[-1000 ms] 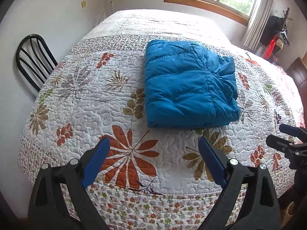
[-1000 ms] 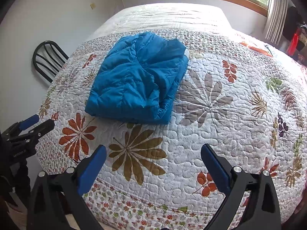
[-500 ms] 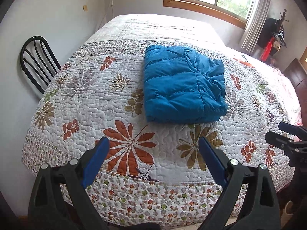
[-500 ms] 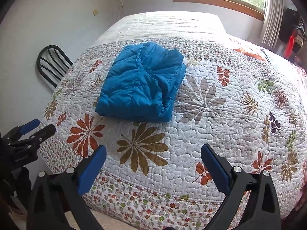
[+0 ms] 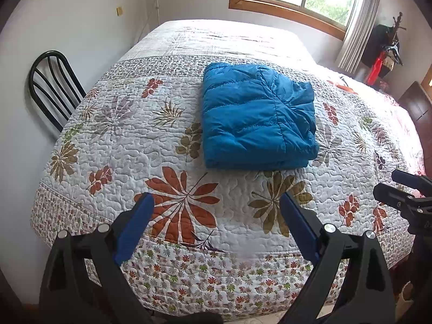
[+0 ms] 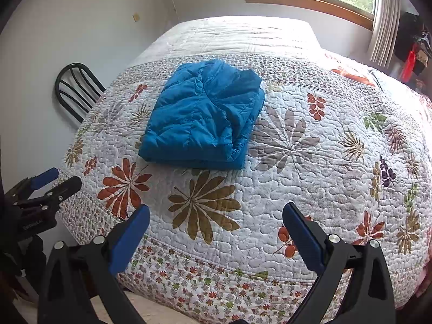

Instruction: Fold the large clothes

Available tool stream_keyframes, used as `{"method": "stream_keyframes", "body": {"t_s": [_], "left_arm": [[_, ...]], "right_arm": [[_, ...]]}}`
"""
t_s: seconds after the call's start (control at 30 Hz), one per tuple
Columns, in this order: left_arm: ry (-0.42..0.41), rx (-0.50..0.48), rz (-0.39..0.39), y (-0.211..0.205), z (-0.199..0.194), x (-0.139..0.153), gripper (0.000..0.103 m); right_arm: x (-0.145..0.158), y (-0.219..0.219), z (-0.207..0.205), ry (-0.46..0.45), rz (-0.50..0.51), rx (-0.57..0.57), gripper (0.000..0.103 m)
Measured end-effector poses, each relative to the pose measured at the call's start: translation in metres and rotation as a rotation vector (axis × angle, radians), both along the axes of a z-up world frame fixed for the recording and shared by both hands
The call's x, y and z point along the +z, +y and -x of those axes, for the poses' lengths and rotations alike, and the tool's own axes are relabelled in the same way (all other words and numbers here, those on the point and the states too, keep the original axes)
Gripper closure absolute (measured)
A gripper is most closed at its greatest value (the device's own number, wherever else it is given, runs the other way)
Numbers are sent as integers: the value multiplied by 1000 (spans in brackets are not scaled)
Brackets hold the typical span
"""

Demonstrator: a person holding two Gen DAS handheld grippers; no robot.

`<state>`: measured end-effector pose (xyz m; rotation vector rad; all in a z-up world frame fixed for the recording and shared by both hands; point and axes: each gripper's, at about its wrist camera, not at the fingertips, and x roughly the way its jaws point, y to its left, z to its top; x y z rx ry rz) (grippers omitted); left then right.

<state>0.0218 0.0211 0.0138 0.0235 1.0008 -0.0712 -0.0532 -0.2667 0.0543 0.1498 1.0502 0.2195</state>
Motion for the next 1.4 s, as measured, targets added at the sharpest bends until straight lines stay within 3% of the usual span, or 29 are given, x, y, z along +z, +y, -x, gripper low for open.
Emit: {"method": "stream_keyframes", "body": {"t_s": [1.4], "left_arm": [[7,-13,-8,-4,-2,-7,10]], "right_arm": [[-9,-1,-7,20,-2,9,4]]}}
